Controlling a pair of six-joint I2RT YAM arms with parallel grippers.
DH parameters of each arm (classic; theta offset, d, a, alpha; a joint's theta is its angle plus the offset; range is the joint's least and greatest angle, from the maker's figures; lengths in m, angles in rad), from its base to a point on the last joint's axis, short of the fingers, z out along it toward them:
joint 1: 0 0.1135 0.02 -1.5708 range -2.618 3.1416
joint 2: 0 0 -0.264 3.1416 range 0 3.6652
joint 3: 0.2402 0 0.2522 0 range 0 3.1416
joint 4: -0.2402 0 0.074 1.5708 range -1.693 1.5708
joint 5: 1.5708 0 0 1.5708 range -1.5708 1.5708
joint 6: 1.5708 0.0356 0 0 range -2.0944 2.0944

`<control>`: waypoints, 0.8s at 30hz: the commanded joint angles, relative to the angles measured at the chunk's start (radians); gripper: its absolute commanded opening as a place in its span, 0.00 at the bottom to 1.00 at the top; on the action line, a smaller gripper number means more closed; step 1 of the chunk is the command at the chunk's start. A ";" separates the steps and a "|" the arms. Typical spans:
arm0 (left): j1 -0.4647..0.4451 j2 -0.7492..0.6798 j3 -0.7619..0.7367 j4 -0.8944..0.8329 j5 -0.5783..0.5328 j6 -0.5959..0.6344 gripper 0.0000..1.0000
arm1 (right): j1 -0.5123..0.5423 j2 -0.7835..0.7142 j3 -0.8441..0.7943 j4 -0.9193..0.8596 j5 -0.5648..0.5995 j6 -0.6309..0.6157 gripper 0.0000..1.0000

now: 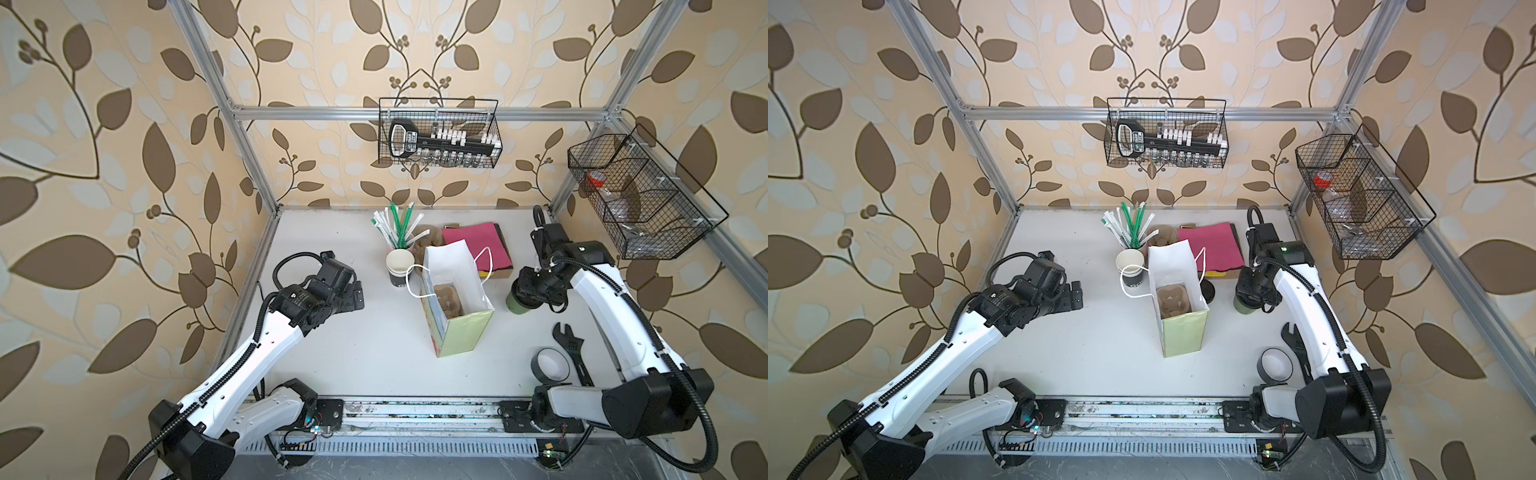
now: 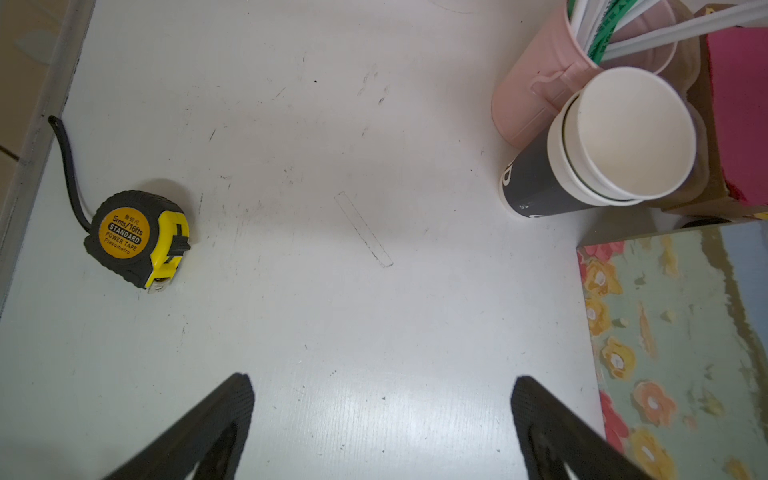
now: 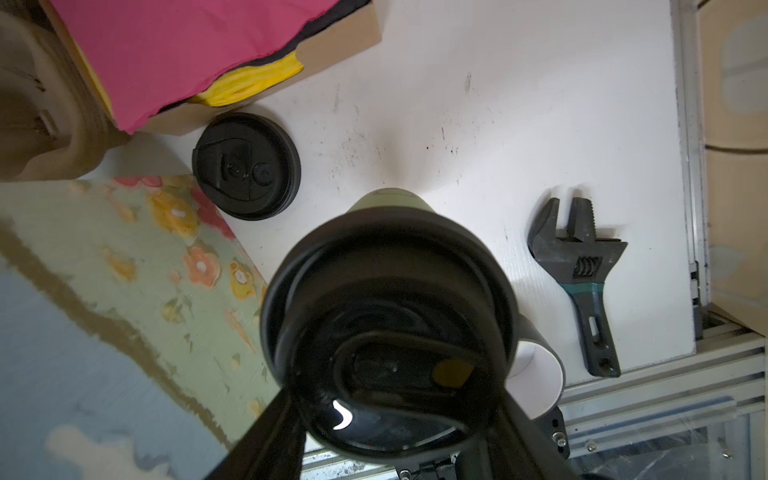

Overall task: Pack the takeout coffee
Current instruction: 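Lower the right gripper and close it around the green cup, then lift the green cup with the right gripper and carry it toward the bag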

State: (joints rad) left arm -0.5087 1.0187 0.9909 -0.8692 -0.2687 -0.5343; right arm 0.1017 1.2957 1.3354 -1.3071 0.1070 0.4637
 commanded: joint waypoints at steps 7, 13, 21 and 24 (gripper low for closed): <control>0.006 -0.002 0.021 -0.016 0.008 0.012 0.99 | 0.062 -0.125 0.140 -0.144 0.049 0.030 0.36; 0.006 -0.006 0.020 -0.014 0.013 0.012 0.99 | 0.075 -0.170 0.222 -0.164 0.003 0.016 0.38; 0.007 -0.008 0.020 -0.011 0.021 0.013 0.99 | 0.092 -0.200 0.369 -0.192 -0.095 -0.002 0.39; 0.006 -0.006 0.021 -0.011 0.022 0.014 0.99 | 0.103 -0.203 0.429 -0.205 -0.133 -0.004 0.40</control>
State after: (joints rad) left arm -0.5087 1.0187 0.9909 -0.8692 -0.2596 -0.5331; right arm 0.1951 1.1049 1.7145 -1.4712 0.0315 0.4736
